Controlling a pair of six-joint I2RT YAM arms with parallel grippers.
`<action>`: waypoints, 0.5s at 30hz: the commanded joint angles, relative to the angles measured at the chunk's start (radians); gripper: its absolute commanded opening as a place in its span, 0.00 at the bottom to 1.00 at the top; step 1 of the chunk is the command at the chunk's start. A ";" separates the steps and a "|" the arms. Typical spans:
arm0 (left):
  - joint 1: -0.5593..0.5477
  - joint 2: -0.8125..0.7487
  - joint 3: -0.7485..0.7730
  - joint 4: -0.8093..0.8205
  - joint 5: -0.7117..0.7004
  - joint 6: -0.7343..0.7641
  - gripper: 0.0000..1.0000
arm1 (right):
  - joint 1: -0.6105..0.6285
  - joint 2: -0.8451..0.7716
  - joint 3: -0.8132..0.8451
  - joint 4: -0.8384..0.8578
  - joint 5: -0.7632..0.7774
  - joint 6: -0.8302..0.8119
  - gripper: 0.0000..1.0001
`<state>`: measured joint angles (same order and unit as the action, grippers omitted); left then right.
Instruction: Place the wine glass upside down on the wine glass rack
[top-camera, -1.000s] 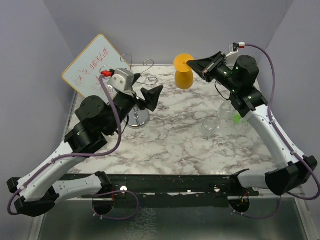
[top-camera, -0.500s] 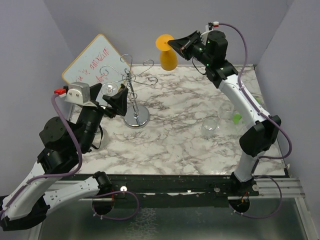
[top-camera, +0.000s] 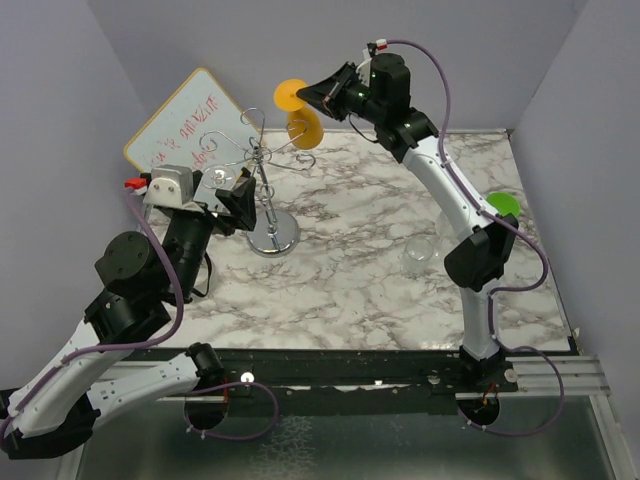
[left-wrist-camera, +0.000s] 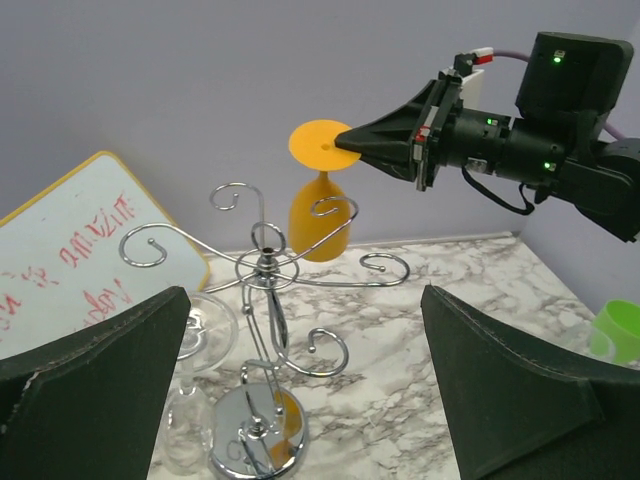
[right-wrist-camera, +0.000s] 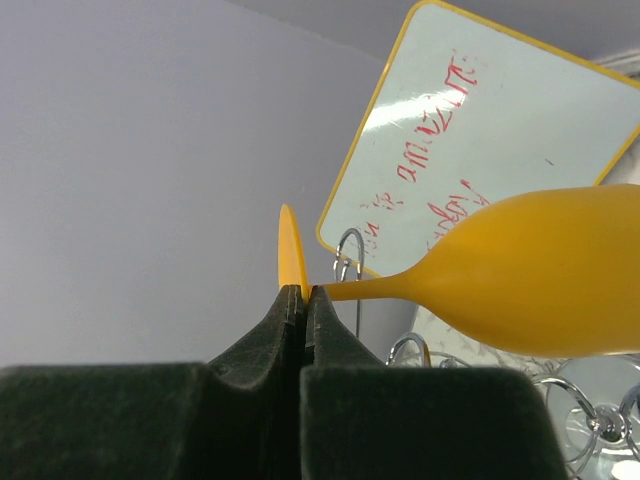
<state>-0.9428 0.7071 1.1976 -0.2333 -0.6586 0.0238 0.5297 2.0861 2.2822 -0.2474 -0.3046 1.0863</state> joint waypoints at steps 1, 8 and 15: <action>-0.002 -0.005 -0.007 -0.004 -0.137 0.038 0.99 | 0.015 0.038 0.049 -0.062 -0.066 -0.025 0.01; -0.002 -0.041 -0.037 0.031 -0.118 0.045 0.99 | 0.047 0.068 0.064 -0.076 -0.105 -0.030 0.01; -0.002 -0.051 -0.055 0.042 -0.116 0.051 0.99 | 0.070 0.081 0.083 -0.109 -0.127 -0.030 0.00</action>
<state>-0.9428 0.6636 1.1595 -0.2100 -0.7506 0.0555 0.5873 2.1567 2.3348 -0.3264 -0.3847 1.0714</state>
